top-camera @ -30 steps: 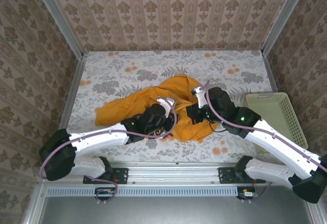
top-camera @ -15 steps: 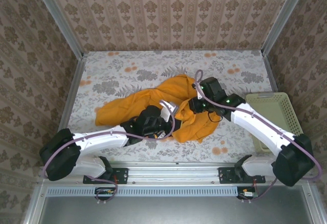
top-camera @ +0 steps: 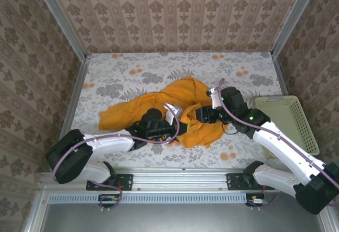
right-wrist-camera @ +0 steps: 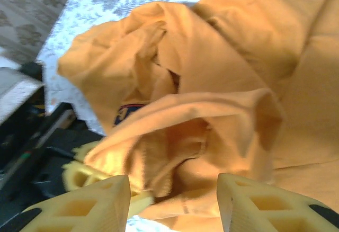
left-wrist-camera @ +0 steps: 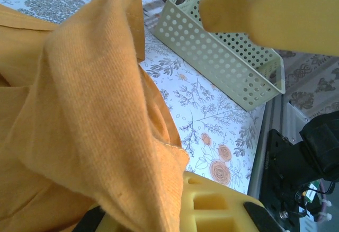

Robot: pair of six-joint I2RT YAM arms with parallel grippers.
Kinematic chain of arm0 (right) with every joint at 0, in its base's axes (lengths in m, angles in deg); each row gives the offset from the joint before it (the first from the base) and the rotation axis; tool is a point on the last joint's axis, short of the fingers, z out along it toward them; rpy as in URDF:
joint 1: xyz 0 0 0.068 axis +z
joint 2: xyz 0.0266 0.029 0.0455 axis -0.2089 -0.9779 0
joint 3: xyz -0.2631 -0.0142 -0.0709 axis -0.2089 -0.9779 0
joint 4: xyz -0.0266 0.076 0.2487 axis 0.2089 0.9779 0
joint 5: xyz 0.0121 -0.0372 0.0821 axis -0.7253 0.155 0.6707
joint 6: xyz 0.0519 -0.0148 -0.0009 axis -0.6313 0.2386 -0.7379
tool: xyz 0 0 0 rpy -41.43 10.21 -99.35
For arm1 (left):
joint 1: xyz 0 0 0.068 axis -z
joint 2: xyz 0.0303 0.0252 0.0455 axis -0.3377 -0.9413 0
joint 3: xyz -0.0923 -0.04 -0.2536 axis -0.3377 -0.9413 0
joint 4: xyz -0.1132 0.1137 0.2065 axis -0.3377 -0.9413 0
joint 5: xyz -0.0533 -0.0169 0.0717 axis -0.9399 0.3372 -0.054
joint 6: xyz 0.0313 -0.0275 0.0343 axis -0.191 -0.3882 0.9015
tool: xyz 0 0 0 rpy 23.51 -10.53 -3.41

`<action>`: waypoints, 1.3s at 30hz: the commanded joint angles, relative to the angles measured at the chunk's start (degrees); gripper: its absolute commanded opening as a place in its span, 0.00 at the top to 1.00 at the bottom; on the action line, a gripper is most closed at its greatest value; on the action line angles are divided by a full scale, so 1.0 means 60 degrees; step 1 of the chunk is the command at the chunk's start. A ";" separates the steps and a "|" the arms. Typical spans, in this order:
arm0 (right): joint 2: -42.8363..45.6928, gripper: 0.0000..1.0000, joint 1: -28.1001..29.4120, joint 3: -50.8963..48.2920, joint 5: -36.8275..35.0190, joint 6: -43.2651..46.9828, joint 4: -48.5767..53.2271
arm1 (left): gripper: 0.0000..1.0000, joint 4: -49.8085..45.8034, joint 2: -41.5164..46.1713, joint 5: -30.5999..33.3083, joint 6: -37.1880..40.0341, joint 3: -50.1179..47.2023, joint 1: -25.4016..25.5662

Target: Fold the inside-out t-shirt

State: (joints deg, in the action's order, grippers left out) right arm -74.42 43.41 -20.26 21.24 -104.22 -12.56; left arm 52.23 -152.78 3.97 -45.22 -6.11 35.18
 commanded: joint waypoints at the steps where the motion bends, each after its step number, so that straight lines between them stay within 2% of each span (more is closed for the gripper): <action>1: -0.0142 0.54 0.0330 -0.0478 0.1234 -0.1092 -0.0865 | 0.92 0.1105 -0.0169 -0.0358 0.0337 -0.0400 -0.0020; 3: -0.0398 0.57 0.0496 -0.0609 0.1374 -0.1457 -0.1230 | 0.92 0.1615 -0.0220 -0.0265 0.0360 -0.0646 0.0006; 13: -0.0903 0.67 0.0732 -0.1042 0.1409 -0.2311 -0.2065 | 0.93 0.1553 -0.0274 -0.0036 0.0676 -0.0652 0.0226; 20: -0.0917 0.66 0.0722 -0.1068 0.0940 -0.2235 -0.1597 | 0.93 0.1581 -0.0286 -0.0023 0.0764 -0.0637 0.0267; 29: -0.1060 0.66 0.0729 -0.1025 0.1001 -0.2195 -0.1423 | 0.93 0.1594 -0.0238 0.0080 0.0773 -0.0666 0.0299; 32: -0.1065 0.70 0.0722 -0.1027 0.0993 -0.2121 -0.1301 | 0.93 0.1593 -0.0200 0.0110 0.0791 -0.0680 0.0307; 36: -0.1032 0.83 0.0722 -0.1016 0.1035 -0.2095 -0.1324 | 0.93 0.1569 -0.0221 0.0122 0.0802 -0.0666 0.0299; 39: -0.1007 0.90 0.0722 -0.1005 0.1030 -0.2073 -0.1296 | 0.94 0.1572 -0.0200 0.0151 0.0811 -0.0681 0.0298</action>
State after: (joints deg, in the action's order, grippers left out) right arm -80.49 47.59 -26.10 28.04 -117.01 -21.63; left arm 59.03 -154.18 4.45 -41.99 -9.81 36.54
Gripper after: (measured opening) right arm 0.114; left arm 0.073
